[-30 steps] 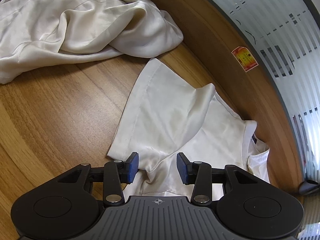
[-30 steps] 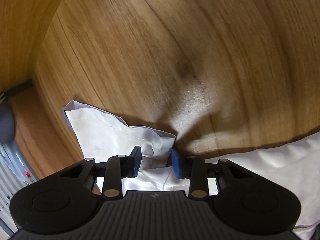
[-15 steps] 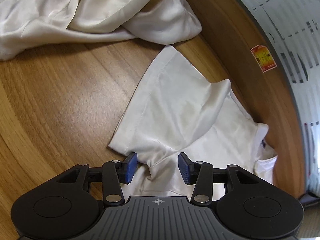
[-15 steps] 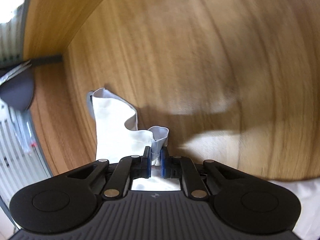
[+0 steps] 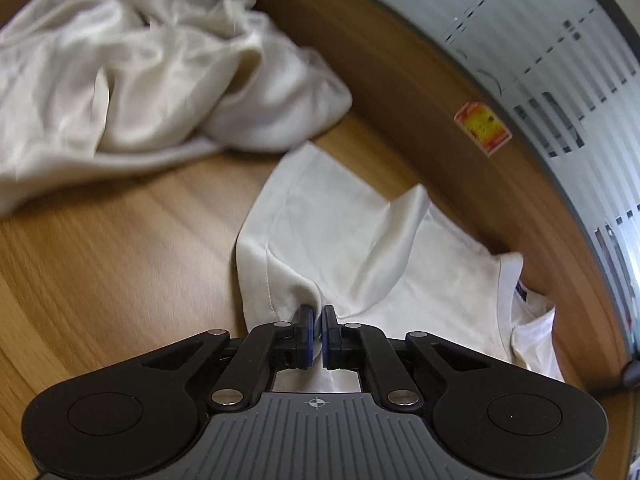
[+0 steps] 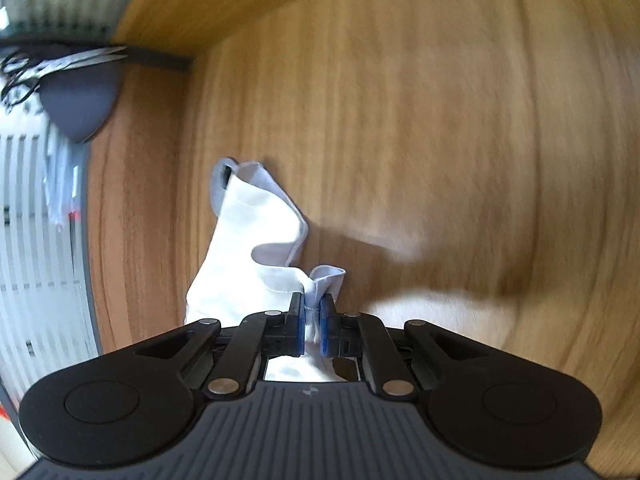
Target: Fold clothes
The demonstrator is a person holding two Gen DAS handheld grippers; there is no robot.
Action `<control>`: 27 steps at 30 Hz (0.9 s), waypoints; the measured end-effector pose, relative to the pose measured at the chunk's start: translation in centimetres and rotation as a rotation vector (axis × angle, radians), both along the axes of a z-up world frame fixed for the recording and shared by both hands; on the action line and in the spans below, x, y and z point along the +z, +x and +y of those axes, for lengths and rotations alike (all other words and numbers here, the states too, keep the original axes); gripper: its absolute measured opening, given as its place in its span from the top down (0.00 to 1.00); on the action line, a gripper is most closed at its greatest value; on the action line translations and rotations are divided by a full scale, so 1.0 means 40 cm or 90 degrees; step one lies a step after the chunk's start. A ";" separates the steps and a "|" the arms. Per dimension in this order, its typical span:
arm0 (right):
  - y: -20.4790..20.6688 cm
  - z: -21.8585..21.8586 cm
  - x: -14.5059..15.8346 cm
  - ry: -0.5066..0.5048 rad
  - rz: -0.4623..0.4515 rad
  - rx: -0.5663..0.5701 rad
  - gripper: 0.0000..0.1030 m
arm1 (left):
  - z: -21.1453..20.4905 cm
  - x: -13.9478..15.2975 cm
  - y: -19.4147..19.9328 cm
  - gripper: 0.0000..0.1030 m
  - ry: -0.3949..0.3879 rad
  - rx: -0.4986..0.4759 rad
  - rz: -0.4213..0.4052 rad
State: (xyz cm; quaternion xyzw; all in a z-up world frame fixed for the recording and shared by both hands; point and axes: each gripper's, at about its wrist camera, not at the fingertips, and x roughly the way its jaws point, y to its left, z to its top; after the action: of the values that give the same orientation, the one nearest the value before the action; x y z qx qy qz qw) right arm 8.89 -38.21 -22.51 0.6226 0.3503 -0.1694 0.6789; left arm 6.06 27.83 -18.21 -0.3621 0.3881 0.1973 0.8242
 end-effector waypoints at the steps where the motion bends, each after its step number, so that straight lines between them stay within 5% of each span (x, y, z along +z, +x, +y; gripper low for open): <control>1: 0.008 -0.007 0.007 -0.013 -0.007 0.004 0.93 | 0.007 0.007 0.002 0.95 0.005 0.003 -0.004; 8: 0.099 -0.026 0.069 -0.121 -0.045 0.073 0.94 | 0.051 0.035 0.048 0.96 0.025 -0.003 -0.012; 13: 0.156 -0.014 0.071 -0.171 -0.030 0.127 0.92 | 0.053 -0.002 0.095 0.97 0.011 -0.032 0.034; 20: 0.127 0.034 0.131 -0.267 -0.041 0.189 0.74 | 0.051 0.023 0.074 0.65 0.028 -0.105 0.008; 27: -0.007 0.126 0.231 -0.329 -0.087 0.238 0.73 | 0.044 0.083 -0.008 0.58 0.050 -0.251 -0.008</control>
State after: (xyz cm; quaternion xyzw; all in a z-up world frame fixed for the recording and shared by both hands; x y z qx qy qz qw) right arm 8.63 -33.19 -13.28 0.3644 0.3580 -0.0829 0.8557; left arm 5.75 29.58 -14.90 -0.2476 0.4386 0.0450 0.8627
